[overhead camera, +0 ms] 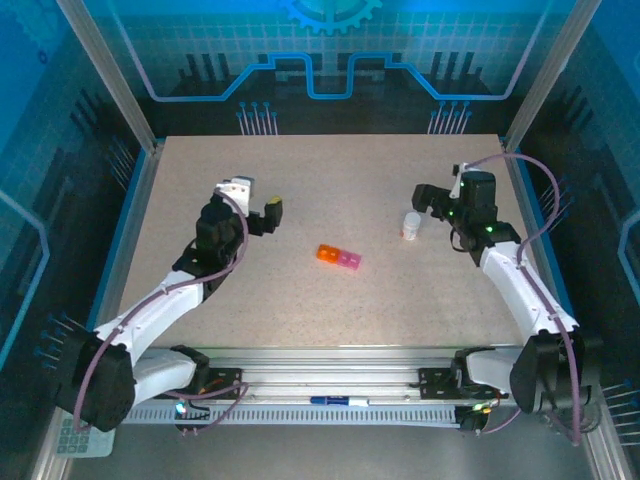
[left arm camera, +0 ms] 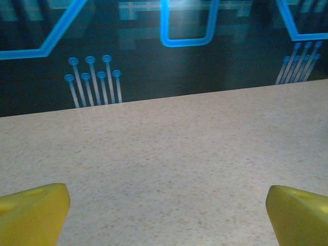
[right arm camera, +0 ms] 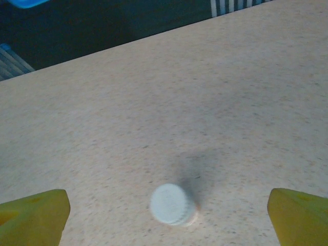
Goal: Sort the pills into containers
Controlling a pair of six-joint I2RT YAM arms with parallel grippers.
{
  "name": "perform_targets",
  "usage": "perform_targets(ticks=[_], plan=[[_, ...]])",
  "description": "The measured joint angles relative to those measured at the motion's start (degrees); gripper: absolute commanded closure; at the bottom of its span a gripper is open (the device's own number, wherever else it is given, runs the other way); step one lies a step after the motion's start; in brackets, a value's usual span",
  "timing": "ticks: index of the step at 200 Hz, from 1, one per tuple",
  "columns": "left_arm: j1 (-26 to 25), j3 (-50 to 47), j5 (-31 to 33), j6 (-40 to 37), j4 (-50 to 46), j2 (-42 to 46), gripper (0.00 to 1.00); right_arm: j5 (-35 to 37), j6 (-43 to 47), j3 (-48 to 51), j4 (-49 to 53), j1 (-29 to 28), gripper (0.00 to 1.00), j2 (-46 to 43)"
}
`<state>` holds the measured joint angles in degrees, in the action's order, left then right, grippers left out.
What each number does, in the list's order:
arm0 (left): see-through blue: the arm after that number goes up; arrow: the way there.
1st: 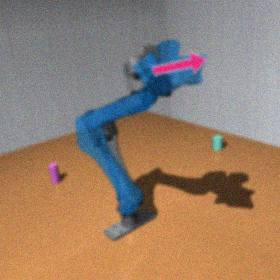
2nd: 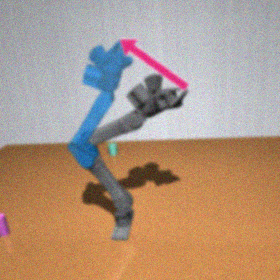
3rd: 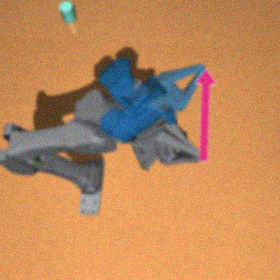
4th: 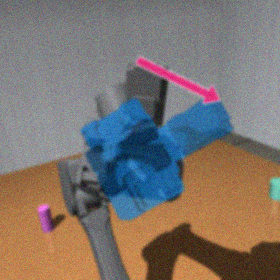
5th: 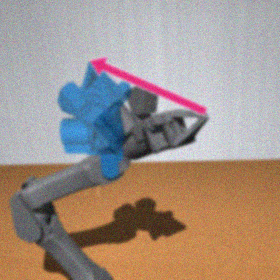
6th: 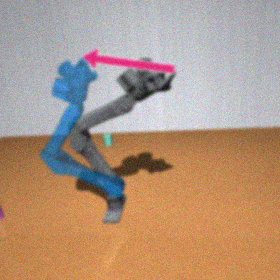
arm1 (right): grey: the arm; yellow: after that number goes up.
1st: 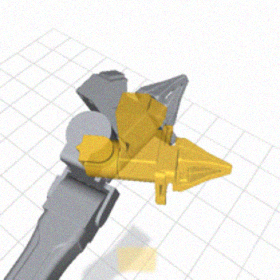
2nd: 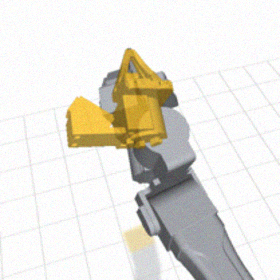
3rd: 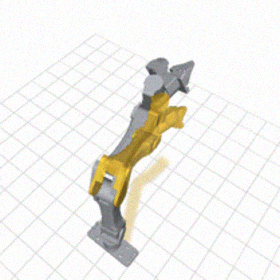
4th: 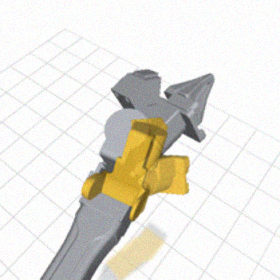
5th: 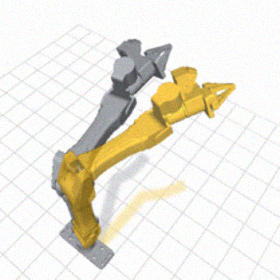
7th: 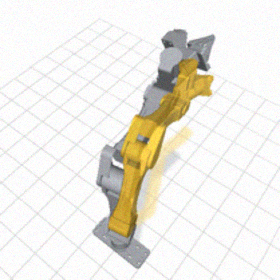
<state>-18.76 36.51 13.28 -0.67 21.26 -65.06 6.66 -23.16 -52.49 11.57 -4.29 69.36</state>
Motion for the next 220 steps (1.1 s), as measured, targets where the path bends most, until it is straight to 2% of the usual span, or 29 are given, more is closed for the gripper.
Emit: perform_targets(ticks=[57,96,121,178,220], plan=[[7.8,-10.1,0.0,-0.8,8.9,1.5,0.01,10.6,-0.1,10.0,-9.2,2.4,0.00,-0.7],[9.6,-14.9,0.0,-1.3,13.3,-0.2,0.01,15.5,4.5,15.8,-17.6,2.4,0.00,-0.6],[9.9,-17.1,0.3,-2.1,19.3,-5.5,0.01,16.1,6.2,19.7,-23.0,2.5,0.00,0.6],[11.5,-22.1,0.9,-3.0,39.4,-24.2,0.01,16.7,11.5,27.9,-38.7,1.7,0.00,7.8],[13.6,-21.4,-2.7,-3.4,41.6,-25.5,0.01,13.1,16.7,31.8,-52.7,0.5,0.00,13.2]])
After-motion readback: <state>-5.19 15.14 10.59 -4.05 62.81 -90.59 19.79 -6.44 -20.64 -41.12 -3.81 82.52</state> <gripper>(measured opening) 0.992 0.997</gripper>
